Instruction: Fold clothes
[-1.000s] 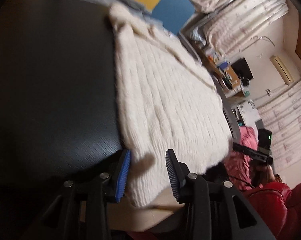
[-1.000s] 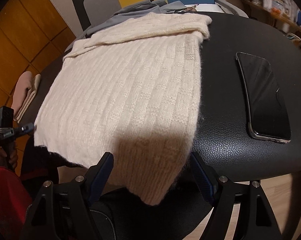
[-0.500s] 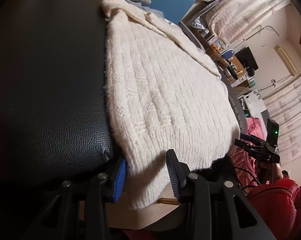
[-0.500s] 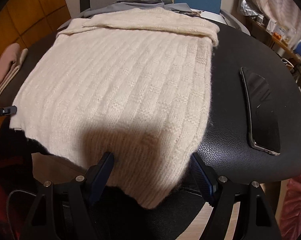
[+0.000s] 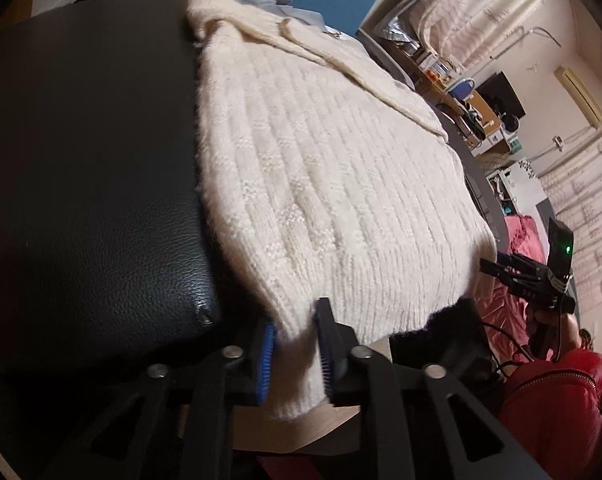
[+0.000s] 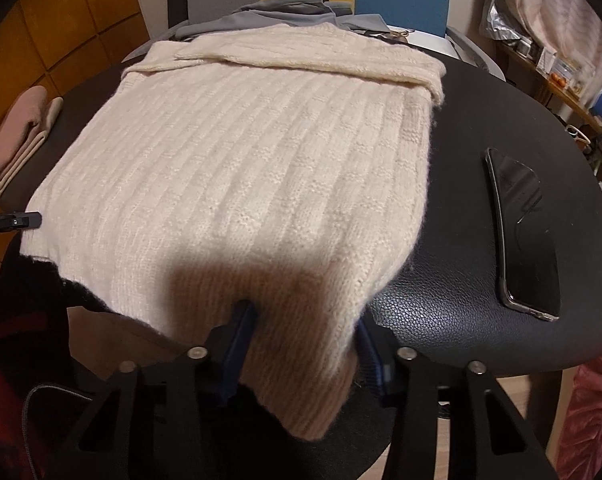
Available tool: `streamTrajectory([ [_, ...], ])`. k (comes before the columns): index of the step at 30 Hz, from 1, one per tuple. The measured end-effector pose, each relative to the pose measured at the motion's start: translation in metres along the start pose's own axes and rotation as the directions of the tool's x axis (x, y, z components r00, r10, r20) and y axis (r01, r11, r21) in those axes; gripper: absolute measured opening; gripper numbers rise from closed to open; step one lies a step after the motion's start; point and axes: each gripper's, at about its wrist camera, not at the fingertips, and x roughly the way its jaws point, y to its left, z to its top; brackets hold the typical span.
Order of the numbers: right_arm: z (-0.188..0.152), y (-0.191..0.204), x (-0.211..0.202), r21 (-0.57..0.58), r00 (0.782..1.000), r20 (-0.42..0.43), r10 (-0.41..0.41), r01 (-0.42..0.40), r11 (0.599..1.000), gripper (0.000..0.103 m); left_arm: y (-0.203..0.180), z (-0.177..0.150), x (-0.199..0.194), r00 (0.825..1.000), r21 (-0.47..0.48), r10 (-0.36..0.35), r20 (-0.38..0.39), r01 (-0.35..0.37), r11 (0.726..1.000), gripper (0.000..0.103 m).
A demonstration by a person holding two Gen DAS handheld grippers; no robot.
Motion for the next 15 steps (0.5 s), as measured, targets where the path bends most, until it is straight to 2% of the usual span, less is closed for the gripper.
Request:
streamTrajectory([
  [2, 0.000, 0.001, -0.001, 0.000, 1.000, 0.005, 0.011, -0.011, 1.000, 0.040, -0.001, -0.001, 0.000, 1.000, 0.015, 0.001, -0.002, -0.001, 1.000, 0.012],
  [3, 0.000, 0.001, -0.002, 0.000, 1.000, 0.007, 0.017, -0.017, 1.000, 0.032, -0.001, -0.001, 0.000, 1.000, 0.022, 0.001, -0.003, -0.001, 1.000, 0.011],
  [4, 0.000, 0.002, -0.002, 0.000, 1.000, 0.009, 0.023, -0.023, 1.000, 0.019, -0.001, -0.001, -0.002, 1.000, 0.022, -0.002, 0.003, 0.002, 1.000, 0.010],
  [5, 0.000, 0.002, -0.003, 0.003, 0.999, 0.010, 0.036, -0.036, 0.999, 0.016, 0.001, 0.000, -0.005, 1.000, 0.014, -0.016, 0.013, 0.016, 1.000, 0.010],
  [8, 0.000, 0.001, -0.007, 0.013, 0.997, 0.015, 0.079, -0.080, 0.997, 0.015, 0.002, 0.004, -0.016, 0.997, -0.011, -0.063, 0.050, 0.064, 0.998, 0.009],
  [10, 0.001, -0.007, -0.015, 0.058, 0.987, 0.040, 0.155, -0.157, 0.986, 0.014, 0.003, 0.008, -0.029, 0.991, -0.016, -0.096, 0.089, 0.098, 0.995, 0.009],
  [15, 0.010, -0.029, -0.045, 0.136, 0.953, 0.135, 0.272, -0.290, 0.947, 0.014, 0.002, 0.017, -0.063, 0.961, -0.025, -0.188, 0.200, 0.197, 0.980, 0.009],
])
